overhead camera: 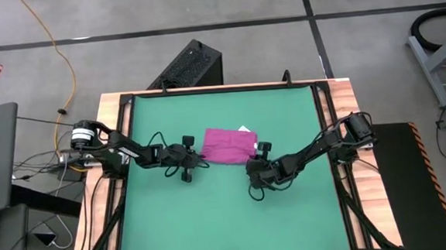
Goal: Roll towel into tight, uniform cylinder
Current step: Roll the pink towel
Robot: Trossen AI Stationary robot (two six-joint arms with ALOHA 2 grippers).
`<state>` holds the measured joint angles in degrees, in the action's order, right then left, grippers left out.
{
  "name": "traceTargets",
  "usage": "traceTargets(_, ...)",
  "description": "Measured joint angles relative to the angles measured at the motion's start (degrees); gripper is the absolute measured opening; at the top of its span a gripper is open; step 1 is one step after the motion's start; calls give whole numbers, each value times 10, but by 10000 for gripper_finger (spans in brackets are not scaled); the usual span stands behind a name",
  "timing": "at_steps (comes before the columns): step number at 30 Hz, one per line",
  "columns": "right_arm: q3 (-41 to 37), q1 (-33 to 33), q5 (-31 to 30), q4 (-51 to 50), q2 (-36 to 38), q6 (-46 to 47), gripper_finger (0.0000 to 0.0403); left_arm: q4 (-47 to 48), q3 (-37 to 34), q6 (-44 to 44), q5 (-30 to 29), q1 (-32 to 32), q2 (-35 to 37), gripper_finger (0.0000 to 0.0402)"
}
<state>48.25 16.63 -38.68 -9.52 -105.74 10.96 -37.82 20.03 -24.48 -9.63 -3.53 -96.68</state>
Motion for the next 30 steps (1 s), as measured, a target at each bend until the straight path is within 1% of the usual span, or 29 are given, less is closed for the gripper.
traceTargets(4,52,1,6,-93,-1,17,43,16,5,48,-18,22,25,1)
traceTargets(6,74,1,29,-129,-1,27,39,38,13,69,-21,36,51,1)
traceTargets(8,91,2,57,-149,-1,28,37,83,24,87,-15,49,80,0)
traceTargets(13,113,2,127,-162,0,29,36,183,65,120,-11,68,144,0)
traceTargets(16,128,2,164,-166,2,42,34,218,81,138,-6,69,165,0)
traceTargets(20,139,4,235,-172,22,42,33,281,105,157,1,64,173,0)
traceTargets(22,139,3,262,-173,38,42,33,299,113,165,19,60,172,0)
traceTargets(27,139,2,308,-187,74,42,32,297,113,185,117,43,167,0)
traceTargets(30,139,-5,324,-191,84,44,32,288,113,195,141,32,167,0)
